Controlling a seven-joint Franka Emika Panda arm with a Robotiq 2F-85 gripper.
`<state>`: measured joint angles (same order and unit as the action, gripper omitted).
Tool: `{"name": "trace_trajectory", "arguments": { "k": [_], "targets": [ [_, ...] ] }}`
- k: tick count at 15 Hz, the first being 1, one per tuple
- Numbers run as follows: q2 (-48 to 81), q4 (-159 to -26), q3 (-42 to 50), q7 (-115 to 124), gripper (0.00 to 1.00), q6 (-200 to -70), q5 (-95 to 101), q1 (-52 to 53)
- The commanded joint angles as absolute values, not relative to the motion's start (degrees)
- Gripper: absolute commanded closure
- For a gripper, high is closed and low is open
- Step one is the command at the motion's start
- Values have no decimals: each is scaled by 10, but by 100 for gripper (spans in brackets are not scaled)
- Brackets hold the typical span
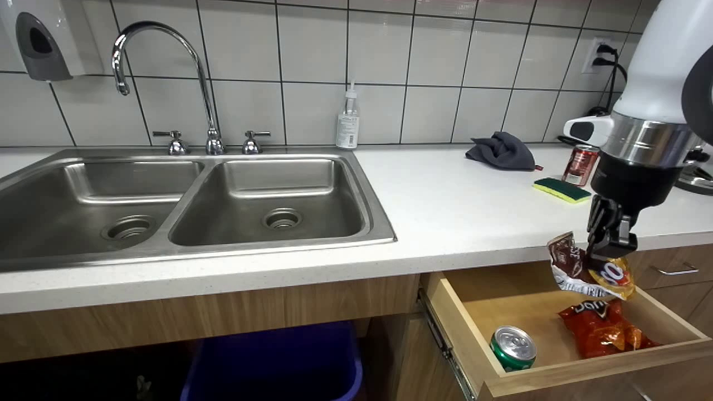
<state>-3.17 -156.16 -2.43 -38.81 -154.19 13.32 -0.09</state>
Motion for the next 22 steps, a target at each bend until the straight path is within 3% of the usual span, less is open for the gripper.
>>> {"name": "trace_trajectory", "arguments": {
  "k": [1, 19, 20, 21, 22],
  "targets": [
    [-9, -1548, -23, -347, 100, -1528, 165, 7],
    [107, -1479, -22, -283, 100, -1512, 206, 16],
    [110, -1477, -22, -283, 94, -1511, 207, 16],
    [113, -1475, -22, -282, 73, -1510, 208, 16],
    [115, -1473, -22, -282, 68, -1509, 209, 16]
  ]
}}
